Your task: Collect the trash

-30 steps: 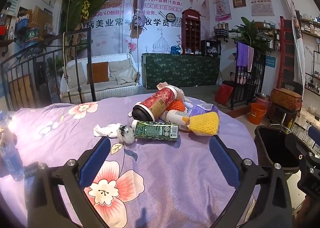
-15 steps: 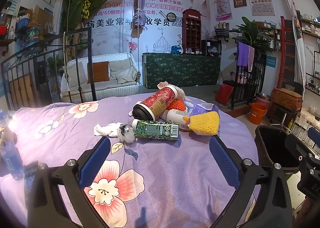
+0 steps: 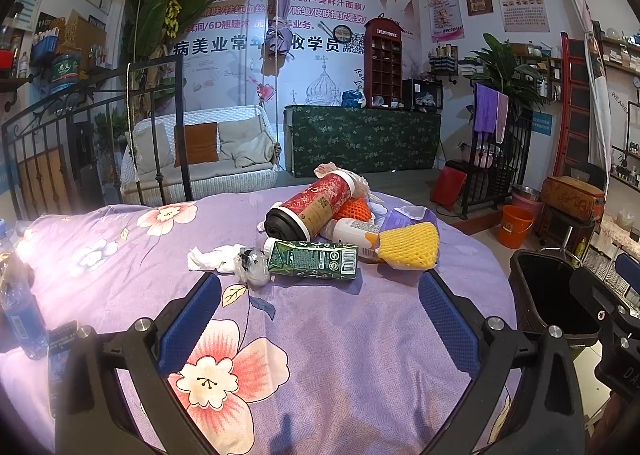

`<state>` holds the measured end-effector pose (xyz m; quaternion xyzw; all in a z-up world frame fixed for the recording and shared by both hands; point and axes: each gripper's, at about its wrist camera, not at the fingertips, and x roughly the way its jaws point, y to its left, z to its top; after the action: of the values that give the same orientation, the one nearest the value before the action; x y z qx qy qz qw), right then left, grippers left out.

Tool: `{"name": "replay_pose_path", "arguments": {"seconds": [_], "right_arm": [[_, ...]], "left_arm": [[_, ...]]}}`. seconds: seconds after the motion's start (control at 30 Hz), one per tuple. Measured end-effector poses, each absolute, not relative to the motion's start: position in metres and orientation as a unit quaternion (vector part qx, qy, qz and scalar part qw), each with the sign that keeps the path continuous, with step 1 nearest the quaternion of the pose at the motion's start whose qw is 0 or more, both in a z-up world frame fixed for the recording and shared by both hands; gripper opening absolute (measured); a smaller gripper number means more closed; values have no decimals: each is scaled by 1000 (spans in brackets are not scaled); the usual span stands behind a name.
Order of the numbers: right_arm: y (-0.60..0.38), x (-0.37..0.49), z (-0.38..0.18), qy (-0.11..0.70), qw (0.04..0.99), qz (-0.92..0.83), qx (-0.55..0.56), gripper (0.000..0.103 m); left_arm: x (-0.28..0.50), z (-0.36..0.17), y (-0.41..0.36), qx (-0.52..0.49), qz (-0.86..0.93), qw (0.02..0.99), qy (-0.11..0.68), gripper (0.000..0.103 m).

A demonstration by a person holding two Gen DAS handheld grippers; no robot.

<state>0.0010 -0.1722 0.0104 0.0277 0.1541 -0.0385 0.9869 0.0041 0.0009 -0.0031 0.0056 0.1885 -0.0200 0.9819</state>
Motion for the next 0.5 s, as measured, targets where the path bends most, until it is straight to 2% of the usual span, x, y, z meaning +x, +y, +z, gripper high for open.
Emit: {"name": "replay_pose_path", "arguments": {"seconds": [0.5], "right_arm": [[-162,5,8,156,987,-36,18,98]], "left_arm": [[4,-3,1,6,-20,982,189,97]]}}
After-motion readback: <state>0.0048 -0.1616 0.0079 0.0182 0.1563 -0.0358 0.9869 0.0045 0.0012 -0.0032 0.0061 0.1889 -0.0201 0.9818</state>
